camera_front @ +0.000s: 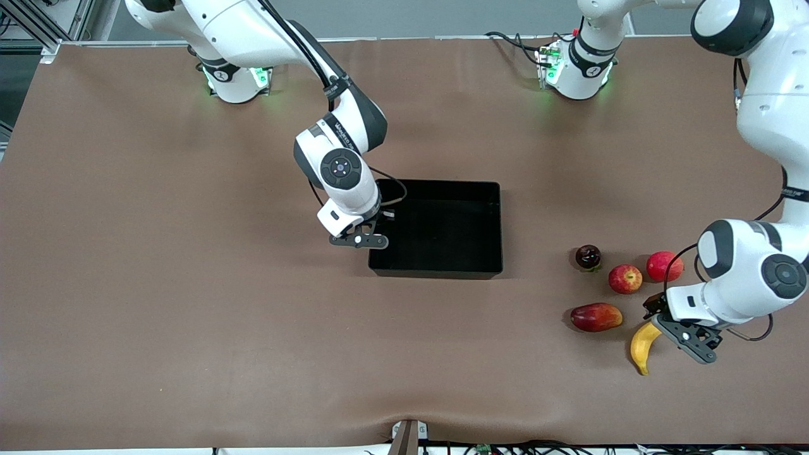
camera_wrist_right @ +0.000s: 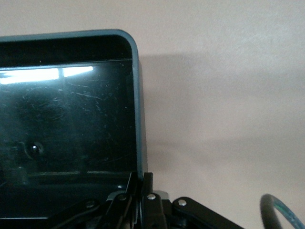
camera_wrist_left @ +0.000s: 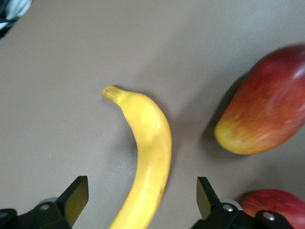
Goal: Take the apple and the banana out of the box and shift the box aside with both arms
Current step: 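Drag the box with the right gripper while the left gripper withdraws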
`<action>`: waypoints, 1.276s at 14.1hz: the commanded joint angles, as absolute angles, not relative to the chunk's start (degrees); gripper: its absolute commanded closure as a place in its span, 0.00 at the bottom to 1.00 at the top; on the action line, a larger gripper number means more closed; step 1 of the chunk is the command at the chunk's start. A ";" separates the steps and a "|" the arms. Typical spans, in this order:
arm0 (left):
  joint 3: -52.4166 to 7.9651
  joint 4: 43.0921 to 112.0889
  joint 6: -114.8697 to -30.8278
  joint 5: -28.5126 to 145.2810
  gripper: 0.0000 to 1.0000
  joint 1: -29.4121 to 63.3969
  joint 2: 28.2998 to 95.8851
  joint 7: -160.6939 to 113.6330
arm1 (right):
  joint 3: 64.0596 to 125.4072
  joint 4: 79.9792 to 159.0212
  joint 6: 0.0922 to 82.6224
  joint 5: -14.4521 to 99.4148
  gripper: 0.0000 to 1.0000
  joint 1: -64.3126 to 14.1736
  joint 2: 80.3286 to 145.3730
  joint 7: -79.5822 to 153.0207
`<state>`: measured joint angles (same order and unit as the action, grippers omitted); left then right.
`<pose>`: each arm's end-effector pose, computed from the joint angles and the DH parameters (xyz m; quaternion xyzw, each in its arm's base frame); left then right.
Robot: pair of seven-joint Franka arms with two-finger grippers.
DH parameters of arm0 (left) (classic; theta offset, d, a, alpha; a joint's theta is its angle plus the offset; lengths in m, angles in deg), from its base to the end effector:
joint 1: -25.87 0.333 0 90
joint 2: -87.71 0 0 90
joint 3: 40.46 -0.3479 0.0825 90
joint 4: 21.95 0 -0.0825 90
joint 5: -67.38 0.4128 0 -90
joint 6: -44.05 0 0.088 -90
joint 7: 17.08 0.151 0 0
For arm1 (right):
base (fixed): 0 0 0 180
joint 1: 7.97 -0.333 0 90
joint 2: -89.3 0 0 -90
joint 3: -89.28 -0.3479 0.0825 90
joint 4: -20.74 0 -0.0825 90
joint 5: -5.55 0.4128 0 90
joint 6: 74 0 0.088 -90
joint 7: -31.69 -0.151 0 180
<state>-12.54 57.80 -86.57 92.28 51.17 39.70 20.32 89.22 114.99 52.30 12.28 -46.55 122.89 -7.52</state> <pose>0.7951 0.0650 0.2221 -0.9199 0.3845 -0.0728 0.0247 0.5589 0.4572 0.2362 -0.9980 0.0404 0.0400 0.0282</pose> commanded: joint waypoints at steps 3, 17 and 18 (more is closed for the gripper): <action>-9.36 59.09 -75.59 91.20 0.00 51.18 48.41 7.91 | 88.93 113.20 45.64 13.46 1.00 -40.59 118.23 -6.20; -4.08 70.77 -63.18 85.39 0.00 51.27 70.74 -25.25 | 89.20 119.52 33.58 17.50 1.00 -10.55 109.60 31.22; -3.99 70.69 -62.31 84.61 0.00 51.27 71.79 -25.43 | 89.20 120.05 33.67 17.50 1.00 -7.82 109.78 34.38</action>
